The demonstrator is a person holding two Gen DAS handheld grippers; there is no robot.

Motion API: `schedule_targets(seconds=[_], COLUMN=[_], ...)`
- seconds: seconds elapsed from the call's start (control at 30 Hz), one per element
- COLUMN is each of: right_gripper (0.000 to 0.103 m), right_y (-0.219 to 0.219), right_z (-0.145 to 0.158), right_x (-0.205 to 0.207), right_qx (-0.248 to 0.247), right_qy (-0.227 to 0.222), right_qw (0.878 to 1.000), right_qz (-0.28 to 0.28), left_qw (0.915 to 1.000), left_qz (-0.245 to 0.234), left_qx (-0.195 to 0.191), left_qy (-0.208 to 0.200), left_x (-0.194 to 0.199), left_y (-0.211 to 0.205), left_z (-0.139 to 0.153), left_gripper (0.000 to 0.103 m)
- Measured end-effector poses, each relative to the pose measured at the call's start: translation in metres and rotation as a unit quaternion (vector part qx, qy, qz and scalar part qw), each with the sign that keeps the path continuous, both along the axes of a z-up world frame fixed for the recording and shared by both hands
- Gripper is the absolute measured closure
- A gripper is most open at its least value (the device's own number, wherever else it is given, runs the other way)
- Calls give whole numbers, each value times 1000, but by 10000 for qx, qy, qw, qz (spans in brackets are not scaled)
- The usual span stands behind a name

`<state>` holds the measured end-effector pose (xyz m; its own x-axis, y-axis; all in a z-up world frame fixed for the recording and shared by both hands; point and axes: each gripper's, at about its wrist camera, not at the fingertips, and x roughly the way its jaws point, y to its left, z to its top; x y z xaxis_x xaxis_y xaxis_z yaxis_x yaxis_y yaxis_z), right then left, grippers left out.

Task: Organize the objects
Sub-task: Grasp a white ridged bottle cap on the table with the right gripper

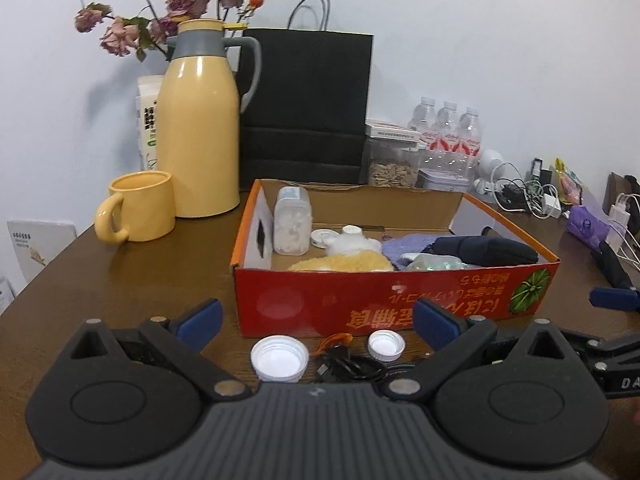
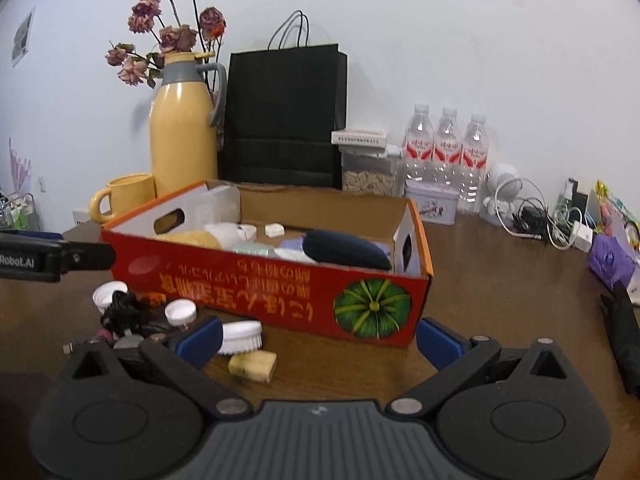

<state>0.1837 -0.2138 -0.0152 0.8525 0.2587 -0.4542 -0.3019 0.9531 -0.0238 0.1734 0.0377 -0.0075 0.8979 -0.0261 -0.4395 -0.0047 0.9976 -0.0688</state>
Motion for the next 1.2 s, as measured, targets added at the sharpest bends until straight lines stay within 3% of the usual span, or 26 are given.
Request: schedule_targets(seconds=[0.33,0.5,0.77,0.9,0.97,1.0,1.2], right_gripper=[0,0,11,33,48,61,65], right_y=[0,10,41,49,51,51,49], right_z=[-14,-15,-17,-23,-25,-26,-24], right_x=[5,7,36,47,48,48,40], right_qx=[-67,-38,-53,-1,37,67,131], right_qy=[242,234,516,776,807,821,585], right_qw=[9996,9995,9963,9939,9932,9927,9938], right_qz=[-95,196,682,786,843,877,936], left_qw=[9998,9996,9995,9989,9988,9988,9988], left_qz=[166,231,201,254,248,235,228], left_qx=[53,-66,-216,-320,-367,-371,-367], left_qy=[101,164,150,212,211,207,216], left_x=[6,9,7,9,8,8,8], left_y=[7,15,26,34,35,35,35], left_z=[-15,-19,-22,-23,-23,-23,-24], left_gripper=[0,0,0,0,0,0,0])
